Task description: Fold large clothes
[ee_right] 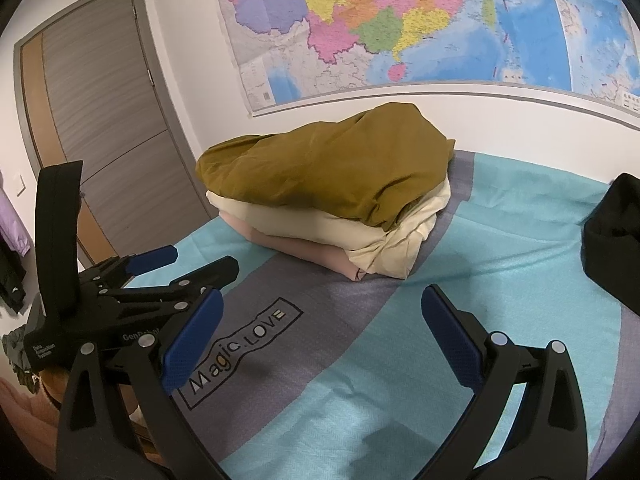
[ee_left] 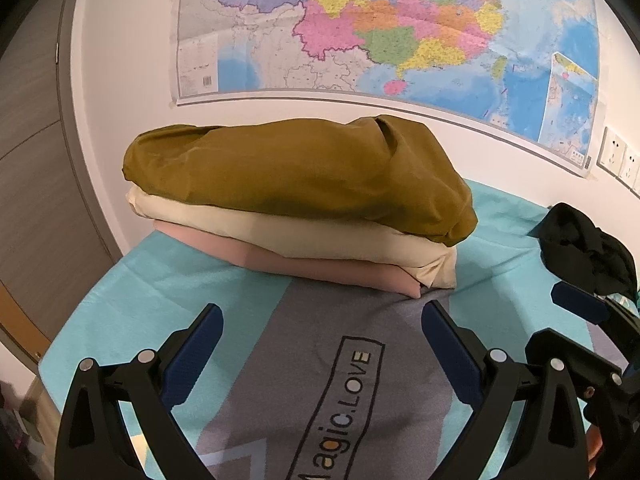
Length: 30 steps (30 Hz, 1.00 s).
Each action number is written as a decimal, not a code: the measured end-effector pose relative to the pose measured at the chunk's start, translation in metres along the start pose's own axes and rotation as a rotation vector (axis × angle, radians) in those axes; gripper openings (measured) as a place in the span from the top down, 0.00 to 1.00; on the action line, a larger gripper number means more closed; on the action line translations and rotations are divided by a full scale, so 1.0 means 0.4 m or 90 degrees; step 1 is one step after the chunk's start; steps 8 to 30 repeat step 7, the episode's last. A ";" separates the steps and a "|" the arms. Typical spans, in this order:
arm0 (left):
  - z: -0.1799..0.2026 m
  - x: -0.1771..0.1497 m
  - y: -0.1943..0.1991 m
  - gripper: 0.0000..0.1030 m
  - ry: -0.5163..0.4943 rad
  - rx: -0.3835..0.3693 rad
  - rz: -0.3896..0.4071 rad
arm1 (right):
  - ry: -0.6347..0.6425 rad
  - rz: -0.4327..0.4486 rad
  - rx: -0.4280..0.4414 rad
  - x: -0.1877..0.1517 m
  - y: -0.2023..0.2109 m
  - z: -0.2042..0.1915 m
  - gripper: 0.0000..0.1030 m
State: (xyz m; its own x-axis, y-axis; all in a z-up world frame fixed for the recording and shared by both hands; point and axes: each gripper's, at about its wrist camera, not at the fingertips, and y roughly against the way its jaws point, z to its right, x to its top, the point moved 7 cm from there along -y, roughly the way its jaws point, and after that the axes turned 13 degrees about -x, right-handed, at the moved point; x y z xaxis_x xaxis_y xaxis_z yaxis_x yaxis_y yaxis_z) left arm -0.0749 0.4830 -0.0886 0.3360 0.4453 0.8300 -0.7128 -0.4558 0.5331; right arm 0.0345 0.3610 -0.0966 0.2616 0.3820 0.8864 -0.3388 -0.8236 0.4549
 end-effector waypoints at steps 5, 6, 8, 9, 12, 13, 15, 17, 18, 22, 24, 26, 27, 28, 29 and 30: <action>0.007 -0.001 -0.020 0.07 0.016 -0.016 -0.015 | -0.018 -0.002 -0.014 -0.005 0.008 0.030 0.05; 0.014 -0.002 -0.027 0.07 0.015 -0.024 -0.019 | -0.020 0.000 -0.018 -0.007 0.014 0.037 0.05; 0.024 -0.004 -0.034 0.07 0.013 -0.033 -0.025 | -0.021 0.002 -0.023 -0.009 0.019 0.043 0.05; 0.024 -0.004 -0.034 0.07 0.013 -0.033 -0.025 | -0.021 0.002 -0.023 -0.009 0.019 0.043 0.05; 0.024 -0.004 -0.034 0.07 0.013 -0.033 -0.025 | -0.021 0.002 -0.023 -0.009 0.019 0.043 0.05; 0.024 -0.004 -0.034 0.07 0.013 -0.033 -0.025 | -0.021 0.002 -0.023 -0.009 0.019 0.043 0.05; 0.024 -0.004 -0.034 0.07 0.013 -0.033 -0.025 | -0.021 0.002 -0.023 -0.009 0.019 0.043 0.05; 0.024 -0.004 -0.034 0.07 0.013 -0.033 -0.025 | -0.021 0.002 -0.023 -0.009 0.019 0.043 0.05; 0.024 -0.004 -0.034 0.07 0.013 -0.033 -0.025 | -0.021 0.002 -0.023 -0.009 0.019 0.043 0.05; 0.024 -0.004 -0.034 0.07 0.013 -0.033 -0.025 | -0.021 0.002 -0.023 -0.009 0.019 0.043 0.05; 0.024 -0.004 -0.034 0.07 0.013 -0.033 -0.025 | -0.021 0.002 -0.023 -0.009 0.019 0.043 0.05; 0.024 -0.004 -0.034 0.07 0.013 -0.033 -0.025 | -0.021 0.002 -0.023 -0.009 0.019 0.043 0.05; 0.024 -0.004 -0.034 0.07 0.013 -0.033 -0.025 | -0.021 0.002 -0.023 -0.009 0.019 0.043 0.05; 0.024 -0.004 -0.034 0.07 0.013 -0.033 -0.025 | -0.021 0.002 -0.023 -0.009 0.019 0.043 0.05; 0.024 -0.004 -0.034 0.07 0.013 -0.033 -0.025 | -0.021 0.002 -0.023 -0.009 0.019 0.043 0.05; 0.024 -0.004 -0.034 0.07 0.013 -0.033 -0.025 | -0.021 0.002 -0.023 -0.009 0.019 0.043 0.05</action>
